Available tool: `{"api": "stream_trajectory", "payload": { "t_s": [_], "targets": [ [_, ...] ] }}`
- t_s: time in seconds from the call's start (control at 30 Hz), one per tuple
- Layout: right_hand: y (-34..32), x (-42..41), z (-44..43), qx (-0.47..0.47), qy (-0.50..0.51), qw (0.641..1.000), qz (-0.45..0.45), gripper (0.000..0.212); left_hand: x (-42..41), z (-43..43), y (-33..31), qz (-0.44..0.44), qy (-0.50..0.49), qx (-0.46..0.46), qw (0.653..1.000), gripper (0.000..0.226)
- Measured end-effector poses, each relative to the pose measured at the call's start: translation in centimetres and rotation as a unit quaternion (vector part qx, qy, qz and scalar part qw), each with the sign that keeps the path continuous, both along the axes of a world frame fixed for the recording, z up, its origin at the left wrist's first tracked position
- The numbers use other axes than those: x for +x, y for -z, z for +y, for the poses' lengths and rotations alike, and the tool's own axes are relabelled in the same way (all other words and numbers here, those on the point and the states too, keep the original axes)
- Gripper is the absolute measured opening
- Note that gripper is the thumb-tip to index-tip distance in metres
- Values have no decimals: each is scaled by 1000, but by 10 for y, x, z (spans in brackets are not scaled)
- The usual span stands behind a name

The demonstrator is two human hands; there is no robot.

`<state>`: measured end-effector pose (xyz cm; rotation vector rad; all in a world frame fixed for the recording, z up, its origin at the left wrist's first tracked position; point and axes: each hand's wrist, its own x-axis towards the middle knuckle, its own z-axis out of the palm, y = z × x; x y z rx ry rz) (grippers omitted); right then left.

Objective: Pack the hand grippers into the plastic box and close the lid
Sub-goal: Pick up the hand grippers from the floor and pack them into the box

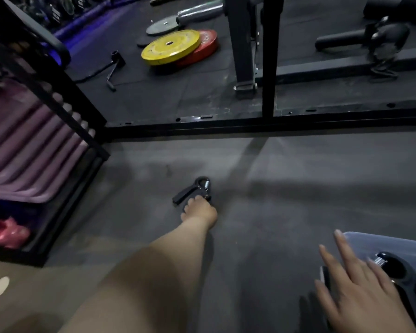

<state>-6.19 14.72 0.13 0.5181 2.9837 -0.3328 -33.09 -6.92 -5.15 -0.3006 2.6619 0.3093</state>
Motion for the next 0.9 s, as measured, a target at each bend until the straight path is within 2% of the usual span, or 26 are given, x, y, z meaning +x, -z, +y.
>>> {"api": "stream_trajectory", "payload": {
  "t_s": [0.1,0.3,0.43,0.57,0.8,0.9],
  "targets": [
    [3,-1,-3,8,3,998,58,76,-4,-11,25,-4,-74,26,997,55],
    [8,-11,-3,47,22,989,142,64,-15,-18,50,-12,-85,48,995,54],
    [7,-15,-4,50,33,989,135,64,-26,-25,53,-5,-93,28,995,40],
    [7,-15,-4,51,42,988,139,65,-22,-21,56,26,-57,2,998,20],
    [5,-11,-1,17,55,992,114,64,-5,-14,57,10,-7,39,999,34],
    [7,-10,-3,12,56,993,100,75,-4,-17,55,-1,18,54,998,33]
  ]
}}
